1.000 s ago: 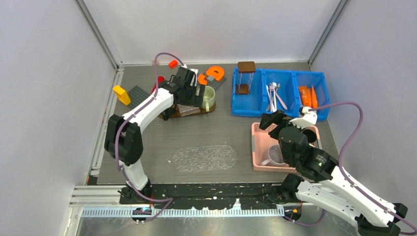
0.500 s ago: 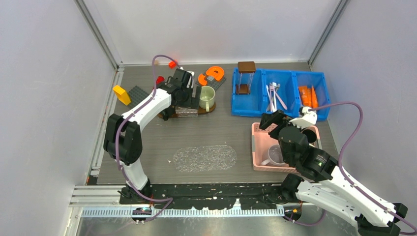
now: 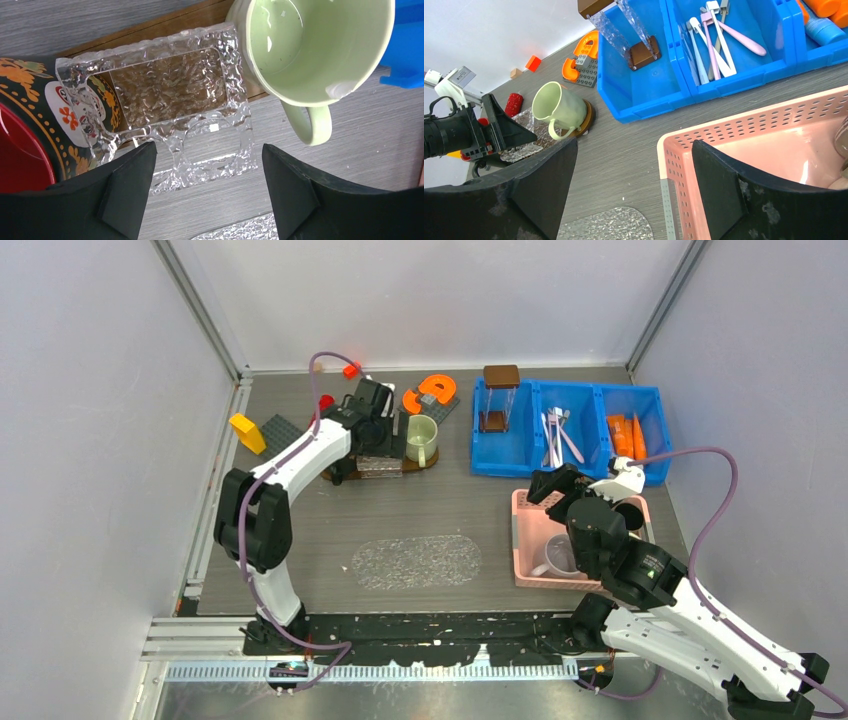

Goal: Prepare toiletry sets of a toothbrush and toothpaste on the tray
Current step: Adjust the toothpaste holder on the tray.

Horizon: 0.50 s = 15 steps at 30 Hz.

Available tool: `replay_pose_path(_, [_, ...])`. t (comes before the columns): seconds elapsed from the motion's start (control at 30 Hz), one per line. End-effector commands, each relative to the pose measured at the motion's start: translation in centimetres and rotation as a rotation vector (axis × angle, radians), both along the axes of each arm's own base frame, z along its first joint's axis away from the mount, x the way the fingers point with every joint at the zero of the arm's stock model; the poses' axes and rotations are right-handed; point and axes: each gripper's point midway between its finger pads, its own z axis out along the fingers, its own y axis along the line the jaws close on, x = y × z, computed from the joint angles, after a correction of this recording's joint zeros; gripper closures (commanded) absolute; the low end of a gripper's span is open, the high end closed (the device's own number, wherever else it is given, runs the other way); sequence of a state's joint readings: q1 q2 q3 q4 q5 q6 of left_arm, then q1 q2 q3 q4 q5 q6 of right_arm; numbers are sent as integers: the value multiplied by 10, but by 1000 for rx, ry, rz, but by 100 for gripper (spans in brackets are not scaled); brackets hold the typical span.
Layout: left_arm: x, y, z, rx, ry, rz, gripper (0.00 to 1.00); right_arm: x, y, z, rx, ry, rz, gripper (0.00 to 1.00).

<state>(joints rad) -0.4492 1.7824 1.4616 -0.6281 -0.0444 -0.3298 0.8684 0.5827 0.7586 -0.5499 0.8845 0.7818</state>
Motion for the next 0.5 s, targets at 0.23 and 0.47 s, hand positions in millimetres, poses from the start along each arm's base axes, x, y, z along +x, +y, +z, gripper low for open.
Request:
replay_pose_path(0.23, [29,-5,13,-57,-68,113,37,2,-1,8,13,-25,-14,9])
replay_pose_path(0.47, [32,-4,9,-74,-64,185,48,1,-1,8,14,-25,-12,9])
